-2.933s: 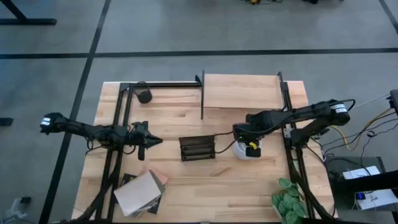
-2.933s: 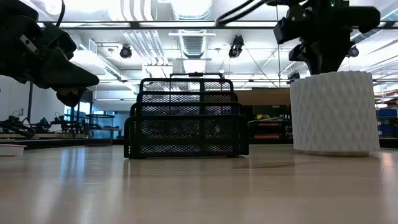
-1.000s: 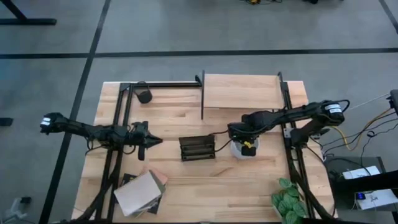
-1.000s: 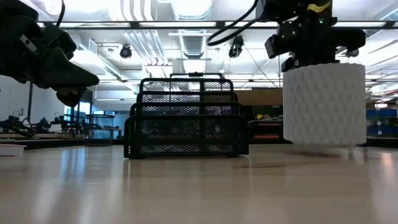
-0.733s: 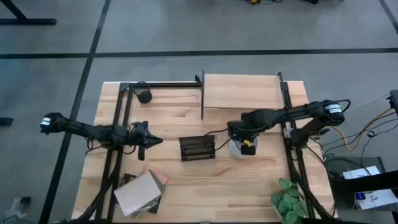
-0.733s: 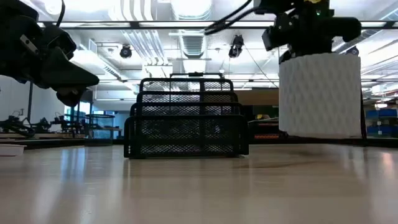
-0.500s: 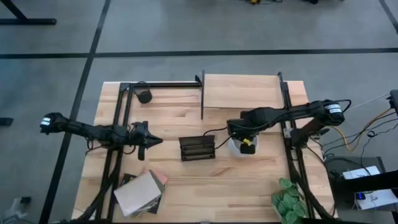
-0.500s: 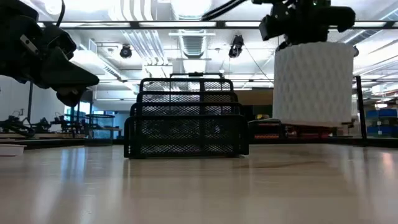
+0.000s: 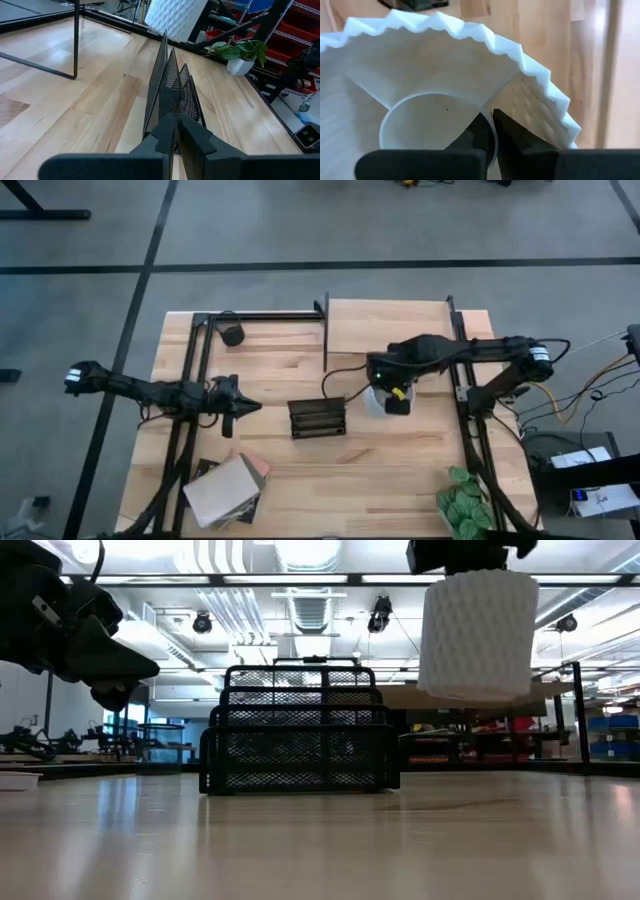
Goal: Stock shelves
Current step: Put the white pen organizer onto the shelf
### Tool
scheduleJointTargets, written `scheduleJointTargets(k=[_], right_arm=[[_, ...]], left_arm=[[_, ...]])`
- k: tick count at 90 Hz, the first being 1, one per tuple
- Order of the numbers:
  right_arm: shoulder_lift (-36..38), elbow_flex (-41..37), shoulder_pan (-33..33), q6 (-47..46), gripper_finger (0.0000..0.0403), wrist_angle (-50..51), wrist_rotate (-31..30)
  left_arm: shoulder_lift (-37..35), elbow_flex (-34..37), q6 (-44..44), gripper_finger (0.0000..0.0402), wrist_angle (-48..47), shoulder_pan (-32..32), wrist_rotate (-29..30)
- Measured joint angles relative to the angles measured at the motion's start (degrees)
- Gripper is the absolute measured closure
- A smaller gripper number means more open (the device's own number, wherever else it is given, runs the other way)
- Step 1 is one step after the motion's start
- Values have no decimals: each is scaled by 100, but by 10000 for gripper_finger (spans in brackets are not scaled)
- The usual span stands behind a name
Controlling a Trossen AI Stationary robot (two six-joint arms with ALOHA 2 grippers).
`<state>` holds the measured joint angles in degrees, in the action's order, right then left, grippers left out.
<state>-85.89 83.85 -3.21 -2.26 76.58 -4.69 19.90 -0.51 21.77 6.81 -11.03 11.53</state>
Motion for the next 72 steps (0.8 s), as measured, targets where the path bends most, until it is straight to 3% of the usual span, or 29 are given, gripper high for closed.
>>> scheduleJointTargets(k=[72], right_arm=[[3,1464,-1372,676,403,1178,16]], left_arm=[[0,1,1,395,-1,1,0]])
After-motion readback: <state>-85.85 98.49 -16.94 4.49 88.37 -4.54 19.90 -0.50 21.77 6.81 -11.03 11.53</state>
